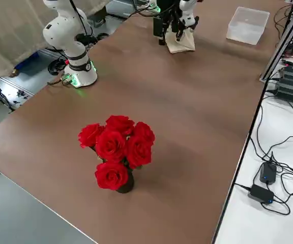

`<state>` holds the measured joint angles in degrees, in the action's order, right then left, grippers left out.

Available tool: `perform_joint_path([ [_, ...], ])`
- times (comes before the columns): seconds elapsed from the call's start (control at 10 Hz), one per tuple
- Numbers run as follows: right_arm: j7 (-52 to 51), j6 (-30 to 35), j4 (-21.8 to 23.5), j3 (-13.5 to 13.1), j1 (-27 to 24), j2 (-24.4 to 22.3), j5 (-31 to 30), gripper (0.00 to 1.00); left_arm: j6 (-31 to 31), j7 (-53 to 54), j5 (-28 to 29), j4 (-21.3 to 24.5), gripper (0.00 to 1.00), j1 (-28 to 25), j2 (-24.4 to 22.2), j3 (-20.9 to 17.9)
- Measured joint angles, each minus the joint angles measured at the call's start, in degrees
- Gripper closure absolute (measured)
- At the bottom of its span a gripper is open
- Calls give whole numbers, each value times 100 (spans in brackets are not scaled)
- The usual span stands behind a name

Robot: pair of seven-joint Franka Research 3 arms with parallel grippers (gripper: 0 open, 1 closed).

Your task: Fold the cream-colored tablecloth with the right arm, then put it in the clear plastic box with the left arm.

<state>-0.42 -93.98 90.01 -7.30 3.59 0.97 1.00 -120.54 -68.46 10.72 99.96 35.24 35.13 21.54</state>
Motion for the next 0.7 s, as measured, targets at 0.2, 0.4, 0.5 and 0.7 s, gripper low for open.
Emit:
perform_joint_path([
  [0.2, 1, 0, 0, 0, 0, 0, 0, 0, 0, -187, 0, -9, 92, 241, 39, 0],
  [0.4, 2, 0, 0, 0, 0, 0, 3, 0, 0, -281, 0, -16, 81, 387, 63, 6],
  [0.5, 3, 0, 0, 0, 0, 0, 3, 0, -4, -387, 0, -50, 79, 445, 97, 7],
  [0.7, 4, 0, 0, 0, 0, 0, 3, 0, -20, -645, 0, -290, 70, 544, 228, 7],
])
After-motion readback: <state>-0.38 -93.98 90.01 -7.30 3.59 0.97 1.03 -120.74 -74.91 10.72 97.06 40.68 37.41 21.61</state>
